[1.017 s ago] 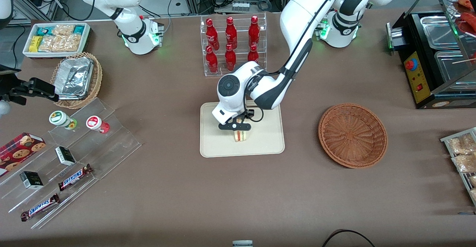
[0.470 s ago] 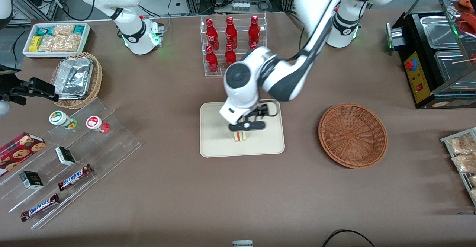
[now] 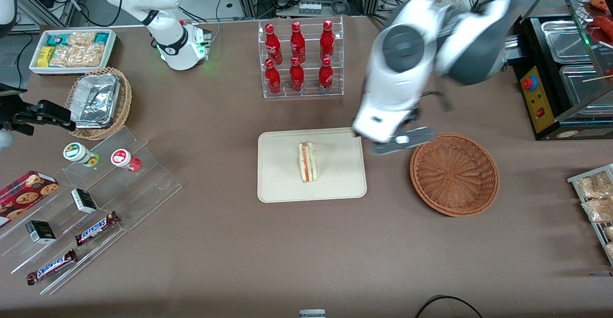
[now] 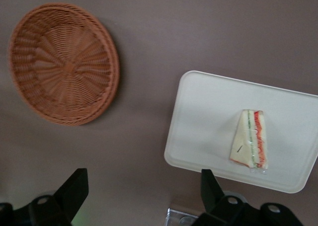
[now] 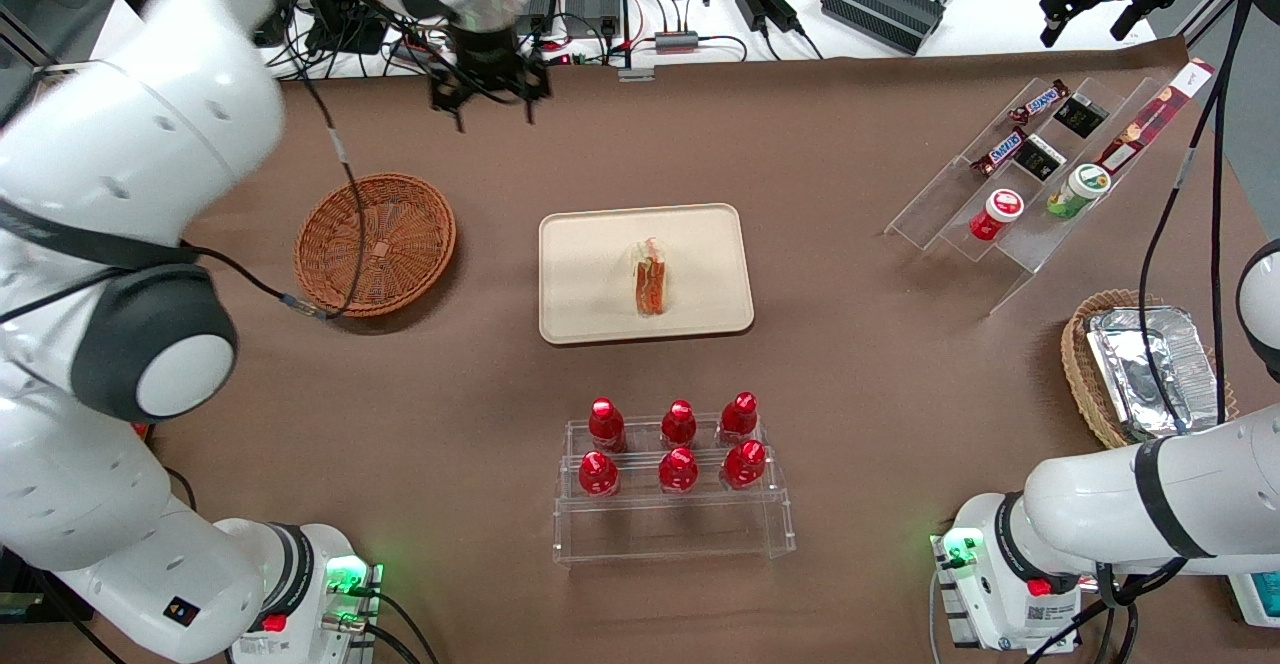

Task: Place sandwich from basket to tray

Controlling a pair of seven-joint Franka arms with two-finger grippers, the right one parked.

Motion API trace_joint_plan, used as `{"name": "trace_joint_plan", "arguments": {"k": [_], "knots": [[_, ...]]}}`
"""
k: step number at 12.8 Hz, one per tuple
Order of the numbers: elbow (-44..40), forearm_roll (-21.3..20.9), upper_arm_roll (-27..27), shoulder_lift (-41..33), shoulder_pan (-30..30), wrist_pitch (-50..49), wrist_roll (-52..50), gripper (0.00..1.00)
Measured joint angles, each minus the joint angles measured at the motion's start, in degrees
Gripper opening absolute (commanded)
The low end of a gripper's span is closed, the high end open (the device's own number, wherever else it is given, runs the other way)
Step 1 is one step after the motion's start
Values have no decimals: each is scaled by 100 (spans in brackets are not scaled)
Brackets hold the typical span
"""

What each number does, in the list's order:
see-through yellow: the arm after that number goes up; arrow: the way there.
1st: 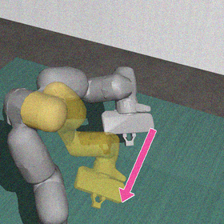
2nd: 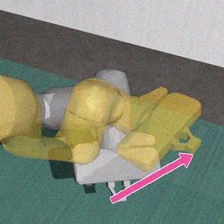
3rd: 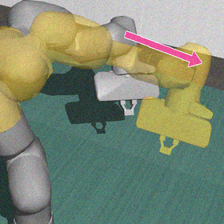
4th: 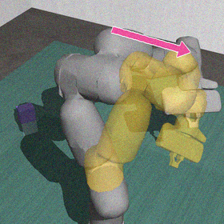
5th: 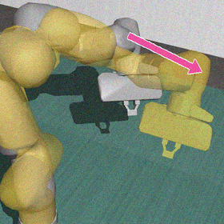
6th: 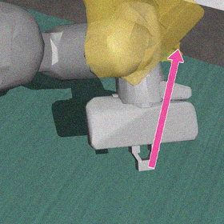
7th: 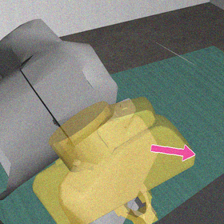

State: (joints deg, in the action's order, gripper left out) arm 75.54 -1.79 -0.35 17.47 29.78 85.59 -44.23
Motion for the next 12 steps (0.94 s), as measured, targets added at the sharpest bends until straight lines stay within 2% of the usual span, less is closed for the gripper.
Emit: {"name": "trace_joint_plan", "arguments": {"k": [5,9,12], "knots": [[211,42,-32,-991,-1318,-953,2067,100],[736,61,-44,-1624,-2207,-989,3464,100],[854,77,-45,-1704,-2607,-980,4174,100]]}}
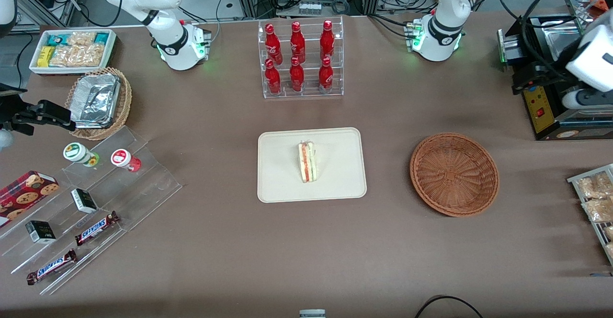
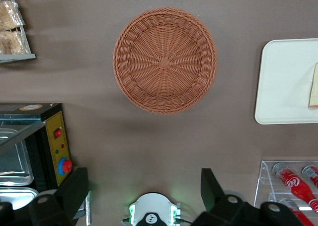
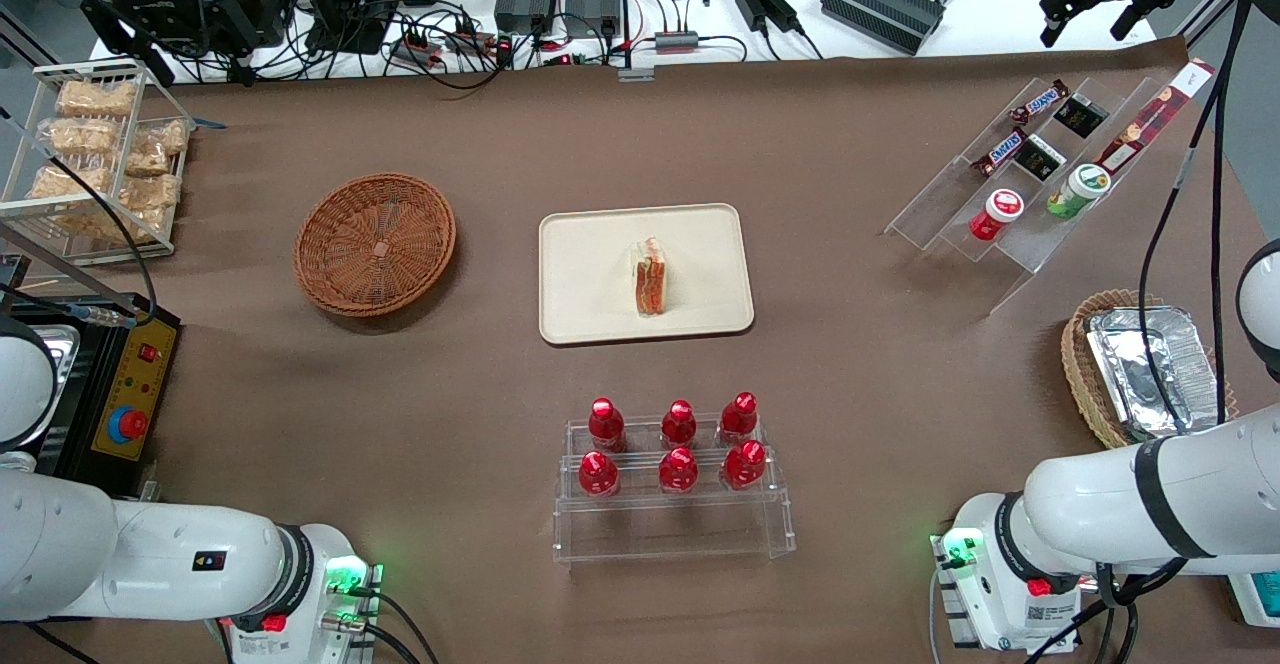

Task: Place sandwich from basket to tray

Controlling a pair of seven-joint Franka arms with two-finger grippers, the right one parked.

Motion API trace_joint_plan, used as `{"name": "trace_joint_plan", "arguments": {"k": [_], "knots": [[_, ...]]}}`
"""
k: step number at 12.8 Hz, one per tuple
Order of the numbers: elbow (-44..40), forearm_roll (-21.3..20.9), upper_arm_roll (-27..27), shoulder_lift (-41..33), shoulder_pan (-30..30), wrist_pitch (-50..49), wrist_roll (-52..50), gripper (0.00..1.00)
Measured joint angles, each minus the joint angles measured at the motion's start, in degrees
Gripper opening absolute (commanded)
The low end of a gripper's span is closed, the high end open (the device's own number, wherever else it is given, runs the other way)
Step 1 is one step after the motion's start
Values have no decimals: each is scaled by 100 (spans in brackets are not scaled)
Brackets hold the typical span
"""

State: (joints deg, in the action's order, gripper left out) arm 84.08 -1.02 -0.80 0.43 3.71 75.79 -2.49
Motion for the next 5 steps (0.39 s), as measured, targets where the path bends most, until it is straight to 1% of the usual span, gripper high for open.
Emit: {"name": "trace_joint_plan", "arguments": {"k": [5], "knots": [[5,2,27,8,-68,173,201,100]]}}
